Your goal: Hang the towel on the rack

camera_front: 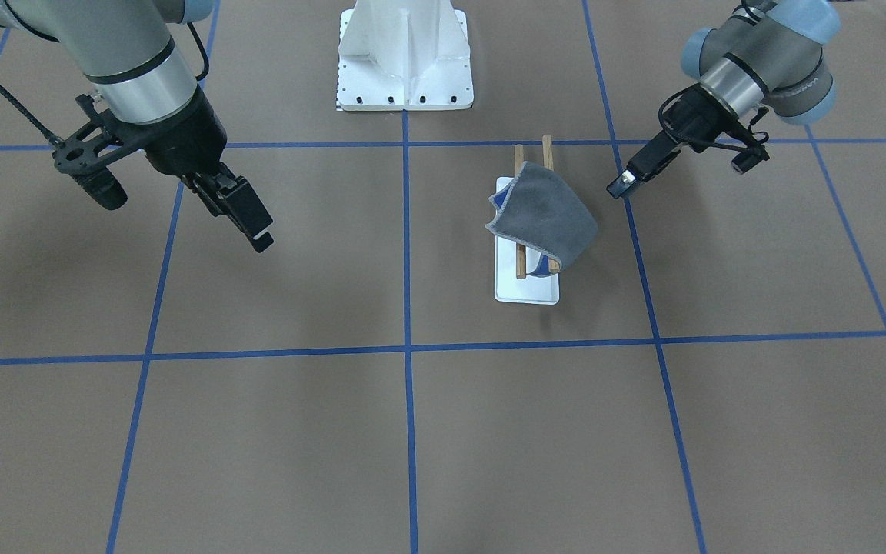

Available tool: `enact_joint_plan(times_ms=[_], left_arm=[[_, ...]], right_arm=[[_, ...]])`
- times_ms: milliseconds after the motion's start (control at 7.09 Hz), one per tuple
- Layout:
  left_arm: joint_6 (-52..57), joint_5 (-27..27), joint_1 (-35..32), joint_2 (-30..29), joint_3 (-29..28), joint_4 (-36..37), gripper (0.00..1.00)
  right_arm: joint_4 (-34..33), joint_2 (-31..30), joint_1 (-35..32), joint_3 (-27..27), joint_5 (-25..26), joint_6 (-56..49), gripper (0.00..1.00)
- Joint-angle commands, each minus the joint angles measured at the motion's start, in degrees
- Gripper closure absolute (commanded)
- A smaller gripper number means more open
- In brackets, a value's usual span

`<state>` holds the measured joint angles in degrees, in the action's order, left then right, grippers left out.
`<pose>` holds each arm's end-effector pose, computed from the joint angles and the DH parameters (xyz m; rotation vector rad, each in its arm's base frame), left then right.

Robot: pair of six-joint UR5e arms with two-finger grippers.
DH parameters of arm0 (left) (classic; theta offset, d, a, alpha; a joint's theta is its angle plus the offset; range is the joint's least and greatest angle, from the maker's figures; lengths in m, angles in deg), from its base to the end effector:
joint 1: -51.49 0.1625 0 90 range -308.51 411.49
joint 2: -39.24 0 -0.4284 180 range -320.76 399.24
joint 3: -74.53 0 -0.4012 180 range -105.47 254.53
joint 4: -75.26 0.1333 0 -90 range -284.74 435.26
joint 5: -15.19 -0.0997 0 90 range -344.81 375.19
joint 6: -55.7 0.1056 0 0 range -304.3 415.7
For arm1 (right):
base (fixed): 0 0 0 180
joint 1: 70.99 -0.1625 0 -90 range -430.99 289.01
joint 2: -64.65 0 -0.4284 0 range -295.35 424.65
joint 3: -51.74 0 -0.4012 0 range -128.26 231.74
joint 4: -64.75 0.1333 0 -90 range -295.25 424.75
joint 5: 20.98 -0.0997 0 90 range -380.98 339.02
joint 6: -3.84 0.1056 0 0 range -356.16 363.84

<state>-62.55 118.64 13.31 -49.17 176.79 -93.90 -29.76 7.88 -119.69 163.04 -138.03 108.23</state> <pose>0.3143 -0.3855 0.4171 -0.0501 1.6138 -0.7228 -0.3344 -0.5098 0.1781 -0.1742 -0.9756 0.8072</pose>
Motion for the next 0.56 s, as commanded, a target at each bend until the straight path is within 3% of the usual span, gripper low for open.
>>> enact_joint_plan(times_ms=[0,423], left_arm=[[8.1,0.0,-3.2,0.5,-0.3,0.0,0.02],[41.7,0.5,-11.9,4.1,-4.3,5.2,0.02]], right_arm=[[0.2,-0.3,-0.8,0.2,-0.7,-0.1,0.0],[0.6,-8.1,-4.6,2.7,-0.7,-16.0,0.0]])
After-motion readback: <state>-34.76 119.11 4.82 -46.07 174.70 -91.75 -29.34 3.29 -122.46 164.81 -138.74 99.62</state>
